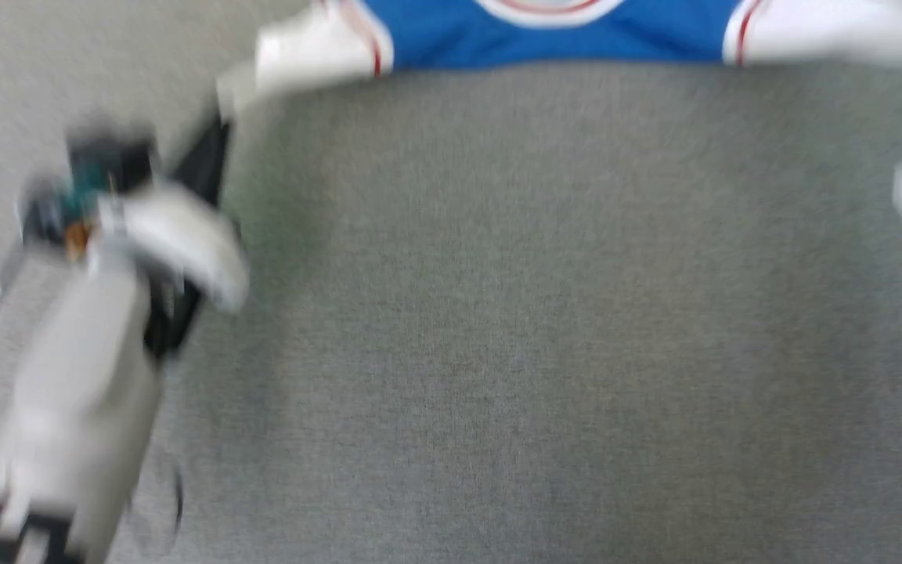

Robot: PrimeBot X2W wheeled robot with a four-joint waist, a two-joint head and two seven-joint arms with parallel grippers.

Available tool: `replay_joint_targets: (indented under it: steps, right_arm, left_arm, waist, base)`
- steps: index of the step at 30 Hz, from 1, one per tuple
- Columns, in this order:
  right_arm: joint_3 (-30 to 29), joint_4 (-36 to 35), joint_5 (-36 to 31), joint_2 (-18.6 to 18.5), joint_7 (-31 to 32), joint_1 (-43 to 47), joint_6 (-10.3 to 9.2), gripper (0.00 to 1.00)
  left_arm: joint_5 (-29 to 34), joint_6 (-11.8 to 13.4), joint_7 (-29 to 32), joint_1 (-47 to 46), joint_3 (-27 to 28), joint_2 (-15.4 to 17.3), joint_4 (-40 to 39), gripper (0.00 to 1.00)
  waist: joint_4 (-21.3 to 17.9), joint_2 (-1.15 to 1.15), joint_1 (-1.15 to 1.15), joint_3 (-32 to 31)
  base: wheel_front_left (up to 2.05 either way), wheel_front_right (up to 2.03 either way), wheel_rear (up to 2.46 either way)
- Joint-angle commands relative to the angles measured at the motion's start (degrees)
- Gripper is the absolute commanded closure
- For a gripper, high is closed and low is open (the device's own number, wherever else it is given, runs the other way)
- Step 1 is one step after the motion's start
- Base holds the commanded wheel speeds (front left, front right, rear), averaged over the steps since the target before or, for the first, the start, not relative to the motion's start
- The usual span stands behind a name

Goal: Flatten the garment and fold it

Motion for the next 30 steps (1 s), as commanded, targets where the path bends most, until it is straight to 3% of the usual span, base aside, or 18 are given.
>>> replay_joint_targets:
  steps: [1, 7, 10, 20, 25, 30]
  right_arm:
    - [0.37, -1.46, 1.54, -1.79, 0.37, 3.93, -0.05, 1.00]
    - [0.56, -6.43, 7.12, -8.60, 3.72, 23.06, -0.05, 1.00]
    - [-0.23, -6.38, 7.18, -10.93, 4.45, 29.86, -0.05, 1.00]
    - [-2.54, -7.68, 7.87, -10.97, 8.25, 43.03, -0.05, 1.00]
    - [-3.45, -10.96, 10.32, -11.57, 16.45, 49.40, -0.05, 1.00]
    - [-5.55, -14.53, 9.72, -11.60, 22.99, 53.28, -0.05, 1.00]
  left_arm:
    - [-1.54, -0.33, 0.66, 3.71, -0.65, 1.66, -1.57, 1.00]
    - [-7.34, -0.18, 5.85, 20.82, -1.97, 7.90, -10.47, 1.00]
    - [-7.96, 1.23, 8.13, 26.57, -2.08, 10.36, -13.96, 1.00]
    - [-12.66, 4.25, 14.66, 42.55, -2.84, 13.76, -24.33, 1.00]
    - [-15.99, 5.01, 20.35, 49.93, -4.18, 15.69, -30.59, 1.00]
    - [-14.44, 6.11, 23.07, 51.70, -6.66, 16.26, -35.03, 1.00]
  waist:
    - [0.30, 0.00, 0.02, -8.68]
    - [0.98, 0.00, 0.02, -14.24]
    - [1.42, 0.00, 0.02, -16.57]
    - [1.51, 0.00, 0.02, -22.23]
    - [1.63, 0.00, 0.02, -23.04]
    - [2.30, 0.00, 0.02, -21.83]
  base:
    - [0.00, 0.00, 0.00]
    - [0.00, 0.00, 0.00]
    - [0.00, 0.00, 0.00]
    - [0.00, 0.00, 0.00]
    - [0.00, 0.00, 0.00]
    - [0.00, 0.00, 0.00]
